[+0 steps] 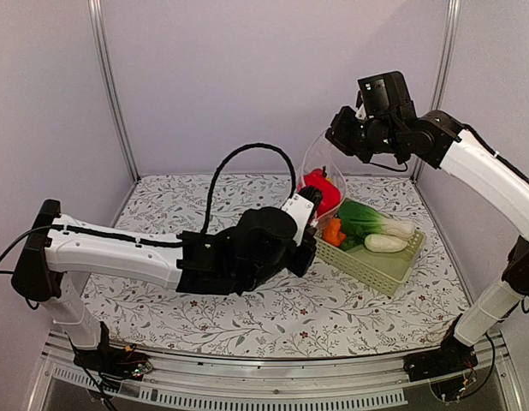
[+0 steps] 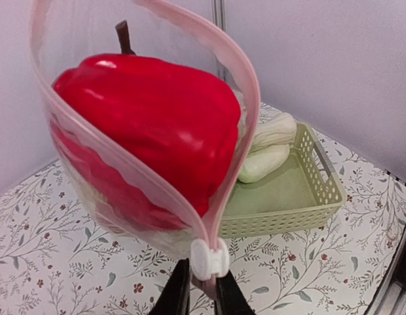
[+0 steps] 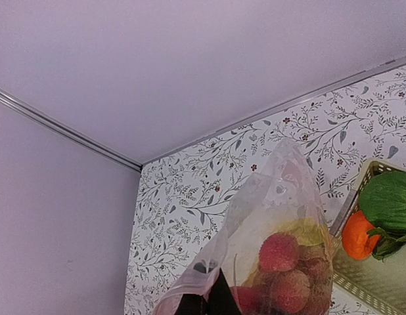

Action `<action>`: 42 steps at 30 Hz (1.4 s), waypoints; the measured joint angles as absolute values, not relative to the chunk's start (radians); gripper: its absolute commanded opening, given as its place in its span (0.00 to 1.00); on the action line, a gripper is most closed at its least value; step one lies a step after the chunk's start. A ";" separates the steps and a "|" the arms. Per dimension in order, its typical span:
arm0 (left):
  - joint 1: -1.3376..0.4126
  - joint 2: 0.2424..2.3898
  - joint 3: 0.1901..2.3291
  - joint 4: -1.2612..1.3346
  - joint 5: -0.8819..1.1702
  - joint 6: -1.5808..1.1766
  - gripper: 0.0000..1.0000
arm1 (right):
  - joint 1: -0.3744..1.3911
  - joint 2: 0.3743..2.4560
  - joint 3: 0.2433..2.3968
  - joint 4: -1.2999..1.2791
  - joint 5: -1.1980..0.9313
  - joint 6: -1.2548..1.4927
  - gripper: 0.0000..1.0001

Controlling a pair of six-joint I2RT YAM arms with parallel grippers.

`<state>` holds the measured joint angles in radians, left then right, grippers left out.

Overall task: Place the food in the zip-top bag and seal the zipper
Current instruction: Pass from the right arm to the left

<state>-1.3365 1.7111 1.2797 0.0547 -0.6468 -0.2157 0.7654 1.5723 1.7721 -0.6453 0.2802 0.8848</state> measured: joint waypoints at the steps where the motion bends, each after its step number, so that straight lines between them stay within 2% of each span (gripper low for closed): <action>1: -1.337 1.711 1.280 0.055 -0.648 -0.213 0.06 | 0.765 1.572 1.771 -0.642 0.281 0.886 0.00; 3: -1.337 1.711 1.283 0.056 -0.649 -0.208 0.00 | 0.766 1.572 1.764 -0.636 0.282 0.888 0.00; 13: -1.337 1.703 1.302 0.028 -0.662 -0.186 0.00 | 0.765 1.572 1.739 -0.620 0.284 0.894 0.00; 19: -1.303 1.603 1.326 -0.139 -0.635 -0.167 0.00 | 0.763 1.572 1.721 -0.609 0.278 0.878 0.00; 24: -1.206 1.466 1.408 -0.279 -0.524 -0.167 0.00 | 0.758 1.572 1.686 -0.605 0.268 0.859 0.00; 29: -1.048 1.383 1.483 -0.363 -0.265 -0.228 0.00 | 0.759 1.566 1.629 -0.611 0.240 0.824 0.08; 31: -0.961 1.378 1.472 -0.381 -0.159 -0.250 0.00 | 0.759 1.560 1.597 -0.614 0.231 0.809 0.11; 35: -0.921 1.395 1.388 -0.379 0.013 -0.247 0.00 | 0.758 1.546 1.530 -0.630 0.221 0.781 0.13; 37: -0.921 1.401 1.328 -0.380 0.087 -0.230 0.00 | 0.758 1.544 1.503 -0.633 0.209 0.766 0.22; 39: -0.921 1.403 1.282 -0.378 0.139 -0.207 0.00 | 0.758 1.544 1.480 -0.637 0.190 0.740 0.36; 42: -0.921 1.393 1.248 -0.369 0.176 -0.174 0.00 | 0.758 1.537 1.468 -0.638 0.178 0.704 0.40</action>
<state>-0.9207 1.3933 1.2484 -0.3687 0.1761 -0.1741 0.7578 1.5372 1.4681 -0.6384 0.1783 0.7036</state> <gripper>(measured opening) 0.007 0.364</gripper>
